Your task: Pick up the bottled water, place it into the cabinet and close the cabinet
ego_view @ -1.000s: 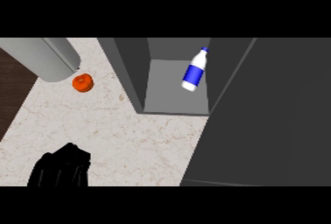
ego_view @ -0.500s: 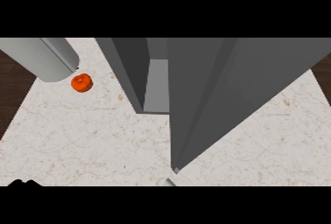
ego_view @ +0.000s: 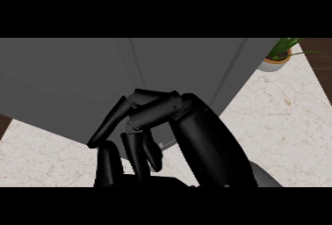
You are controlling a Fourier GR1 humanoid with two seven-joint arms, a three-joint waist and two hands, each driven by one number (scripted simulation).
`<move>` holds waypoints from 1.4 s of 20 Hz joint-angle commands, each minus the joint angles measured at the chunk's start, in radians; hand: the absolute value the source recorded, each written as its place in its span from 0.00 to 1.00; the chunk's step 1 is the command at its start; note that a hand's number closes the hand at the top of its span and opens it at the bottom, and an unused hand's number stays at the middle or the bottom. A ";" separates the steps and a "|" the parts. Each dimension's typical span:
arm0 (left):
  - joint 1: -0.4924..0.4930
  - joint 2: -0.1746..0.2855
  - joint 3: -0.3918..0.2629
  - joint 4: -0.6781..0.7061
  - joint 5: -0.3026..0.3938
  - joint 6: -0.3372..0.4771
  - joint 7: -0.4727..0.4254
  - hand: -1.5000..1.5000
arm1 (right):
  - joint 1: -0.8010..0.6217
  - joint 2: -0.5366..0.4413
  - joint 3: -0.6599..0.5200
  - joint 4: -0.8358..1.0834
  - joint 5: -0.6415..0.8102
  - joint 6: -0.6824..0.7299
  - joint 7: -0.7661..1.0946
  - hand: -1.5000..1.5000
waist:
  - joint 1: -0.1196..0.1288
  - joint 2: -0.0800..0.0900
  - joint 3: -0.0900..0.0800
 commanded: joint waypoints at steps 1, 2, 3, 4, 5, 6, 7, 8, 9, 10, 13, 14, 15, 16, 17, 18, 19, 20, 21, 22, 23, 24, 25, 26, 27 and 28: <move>0.022 0.020 0.078 0.011 0.050 -0.058 0.014 1.00 | -0.064 0.014 -0.071 0.167 -0.057 0.043 -0.093 1.00 | -0.007 0.001 0.001; -0.036 -0.014 0.022 0.046 0.002 -0.035 0.015 1.00 | -0.094 0.014 -0.095 0.248 -0.088 0.058 -0.144 1.00 | -0.008 0.004 0.000; 0.061 0.053 0.123 -0.009 0.105 -0.092 0.031 1.00 | -0.116 0.014 -0.146 0.263 -0.097 0.073 -0.132 1.00 | 0.002 0.003 0.001; 0.061 0.011 0.092 0.042 0.035 -0.123 -0.013 1.00 | -0.138 0.015 -0.125 0.299 -0.090 0.059 -0.141 1.00 | -0.002 0.001 0.000; 0.037 0.025 0.139 0.072 0.082 -0.137 -0.007 1.00 | -0.115 0.008 -0.180 0.309 -0.111 0.130 -0.162 1.00 | -0.008 0.002 0.001; -0.021 -0.008 0.109 0.154 0.025 -0.143 -0.035 1.00 | -0.162 0.010 -0.197 0.339 -0.114 0.142 -0.127 1.00 | -0.014 0.002 0.000; 0.055 -0.005 0.112 0.063 0.041 -0.149 -0.013 1.00 | -0.159 0.015 -0.172 0.403 -0.105 0.116 -0.193 1.00 | -0.005 0.001 0.001; 0.006 0.006 0.125 0.043 0.076 -0.105 0.042 1.00 | -0.116 0.015 -0.196 0.405 -0.130 0.161 -0.232 1.00 | -0.014 0.002 0.001; 0.029 0.005 0.113 0.062 0.047 -0.146 0.015 1.00 | -0.208 0.015 -0.219 0.525 -0.125 0.150 -0.244 1.00 | -0.001 0.004 0.000; 0.019 -0.002 0.128 0.059 0.055 -0.126 0.019 1.00 | -0.168 -0.015 -0.268 0.537 -0.160 0.226 -0.272 1.00 | -0.006 0.005 0.001; 0.079 0.000 0.159 0.005 0.076 -0.149 0.036 1.00 | -0.224 0.012 -0.288 0.652 -0.141 0.227 -0.299 1.00 | -0.001 0.003 0.001; 0.031 0.013 0.165 0.059 0.091 -0.153 0.055 1.00 | -0.239 0.015 -0.255 0.681 -0.130 0.182 -0.310 1.00 | -0.004 0.004 0.000; 0.072 -0.010 0.165 0.077 0.078 -0.204 0.011 1.00 | -0.197 -0.001 -0.284 0.677 -0.144 0.246 -0.328 1.00 | -0.002 0.003 0.000; 0.000 0.004 0.171 0.119 0.072 -0.196 0.015 1.00 | -0.254 -0.004 -0.315 0.736 -0.135 0.236 -0.336 1.00 | -0.002 0.008 0.000; 0.029 0.038 0.202 0.016 0.140 -0.133 0.089 1.00 | -0.223 0.015 -0.272 0.738 -0.127 0.207 -0.380 1.00 | 0.001 0.008 0.001; 0.032 0.009 0.173 0.066 0.091 -0.168 0.053 1.00 | -0.236 0.006 -0.305 0.755 -0.113 0.210 -0.359 1.00 | 0.002 0.008 0.000; -0.005 0.001 0.144 0.059 0.079 -0.158 0.062 1.00 | -0.221 0.015 -0.281 0.783 -0.115 0.219 -0.405 1.00 | 0.002 0.011 0.000; 0.007 0.020 0.156 0.020 0.099 -0.147 0.085 1.00 | -0.242 0.004 -0.298 0.787 -0.118 0.225 -0.372 1.00 | 0.004 0.011 0.001; -0.009 0.021 0.165 0.033 0.109 -0.131 0.093 1.00 | -0.194 -0.011 -0.291 0.773 -0.118 0.233 -0.394 1.00 | -0.004 0.011 0.001; -0.053 0.031 0.180 0.099 0.110 -0.158 0.073 1.00 | -0.246 -0.013 -0.316 0.825 -0.111 0.220 -0.401 1.00 | 0.006 0.022 -0.002; -0.015 0.025 0.169 0.047 0.125 -0.153 0.089 1.00 | -0.222 -0.035 -0.326 0.819 -0.122 0.241 -0.423 1.00 | 0.011 0.017 0.001; -0.016 0.023 0.159 0.033 0.118 -0.160 0.086 1.00 | -0.231 -0.042 -0.326 0.837 -0.111 0.231 -0.422 1.00 | 0.019 0.020 0.000; -0.033 0.019 0.146 0.034 0.116 -0.138 0.100 1.00 | -0.221 -0.017 -0.307 0.846 -0.093 0.205 -0.444 1.00 | 0.016 0.024 0.000; -0.032 0.020 0.157 0.044 0.098 -0.146 0.089 1.00 | -0.205 -0.039 -0.317 0.844 -0.116 0.228 -0.438 1.00 | 0.014 0.022 0.000; -0.027 0.004 0.138 0.015 0.094 -0.126 0.094 1.00 | -0.200 -0.025 -0.305 0.846 -0.104 0.208 -0.440 1.00 | 0.014 0.019 0.001; -0.055 0.035 0.171 0.047 0.131 -0.138 0.108 1.00 | -0.223 -0.032 -0.309 0.857 -0.106 0.218 -0.451 1.00 | 0.009 0.023 0.000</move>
